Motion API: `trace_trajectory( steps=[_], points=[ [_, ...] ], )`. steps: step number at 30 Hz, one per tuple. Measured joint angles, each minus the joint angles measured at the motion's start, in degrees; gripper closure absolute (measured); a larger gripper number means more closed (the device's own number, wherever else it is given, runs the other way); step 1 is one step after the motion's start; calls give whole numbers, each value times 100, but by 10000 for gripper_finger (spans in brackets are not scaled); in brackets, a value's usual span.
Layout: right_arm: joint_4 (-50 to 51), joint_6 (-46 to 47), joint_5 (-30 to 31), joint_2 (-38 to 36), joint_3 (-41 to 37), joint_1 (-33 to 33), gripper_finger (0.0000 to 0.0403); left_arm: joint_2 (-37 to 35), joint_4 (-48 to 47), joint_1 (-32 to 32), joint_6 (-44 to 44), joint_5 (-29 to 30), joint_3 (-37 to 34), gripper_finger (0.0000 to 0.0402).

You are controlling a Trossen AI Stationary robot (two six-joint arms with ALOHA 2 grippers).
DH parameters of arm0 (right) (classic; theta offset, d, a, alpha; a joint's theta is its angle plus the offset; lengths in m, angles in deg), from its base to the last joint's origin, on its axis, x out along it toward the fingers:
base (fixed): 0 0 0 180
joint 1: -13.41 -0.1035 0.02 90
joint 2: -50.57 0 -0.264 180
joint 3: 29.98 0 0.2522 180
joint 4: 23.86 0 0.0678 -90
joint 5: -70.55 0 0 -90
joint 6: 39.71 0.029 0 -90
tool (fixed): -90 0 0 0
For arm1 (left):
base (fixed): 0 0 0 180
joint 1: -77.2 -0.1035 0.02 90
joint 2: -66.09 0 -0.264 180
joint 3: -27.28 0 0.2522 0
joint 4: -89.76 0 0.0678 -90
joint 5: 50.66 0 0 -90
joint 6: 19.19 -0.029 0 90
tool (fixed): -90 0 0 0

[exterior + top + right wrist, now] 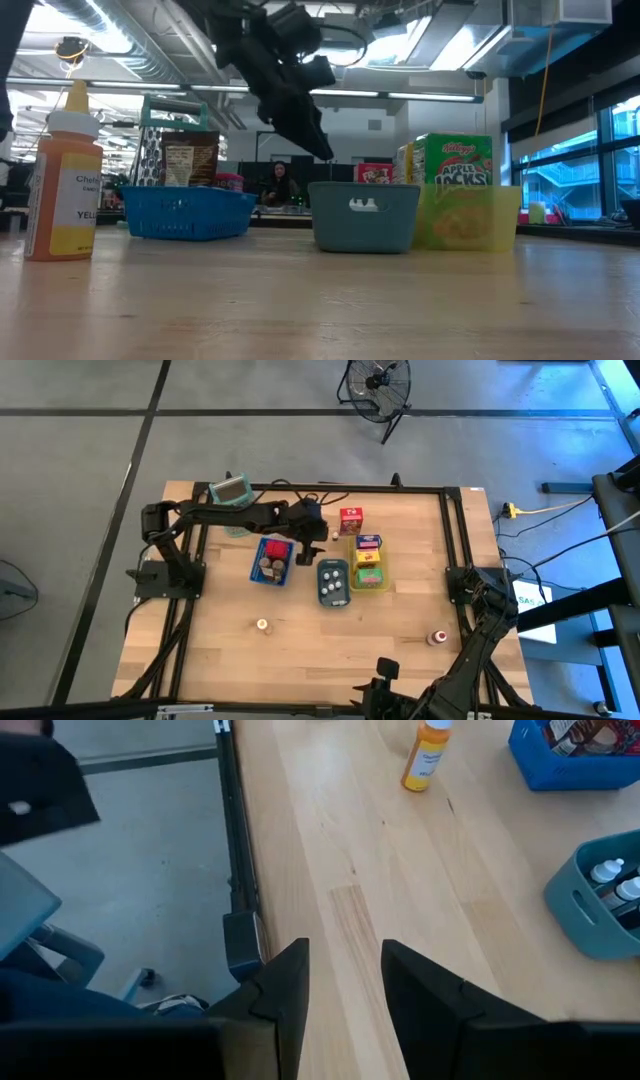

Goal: Pick & Place Kitchen Items
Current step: Put the small black food coloring into the green bin

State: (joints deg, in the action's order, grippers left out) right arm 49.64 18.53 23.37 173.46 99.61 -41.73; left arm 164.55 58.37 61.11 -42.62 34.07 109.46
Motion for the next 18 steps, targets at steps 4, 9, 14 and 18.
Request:
trace_trajectory(
  steps=[4, 9, 14, 18],
  points=[
    [2, -13, 0, 0, 0, -6, 272, 185, 327, -131, 266, -380, 0, 148],
    [17, -15, -3, 0, 0, -40, 272, 355, 661, -250, 516, -491, 0, 148],
    [31, -42, -7, 0, 0, -48, 272, 513, 998, -287, 640, -493, 0, 148],
    [57, -59, -11, 0, 0, -48, 272, 660, 1269, -288, 772, -586, 0, 148]
  ],
)
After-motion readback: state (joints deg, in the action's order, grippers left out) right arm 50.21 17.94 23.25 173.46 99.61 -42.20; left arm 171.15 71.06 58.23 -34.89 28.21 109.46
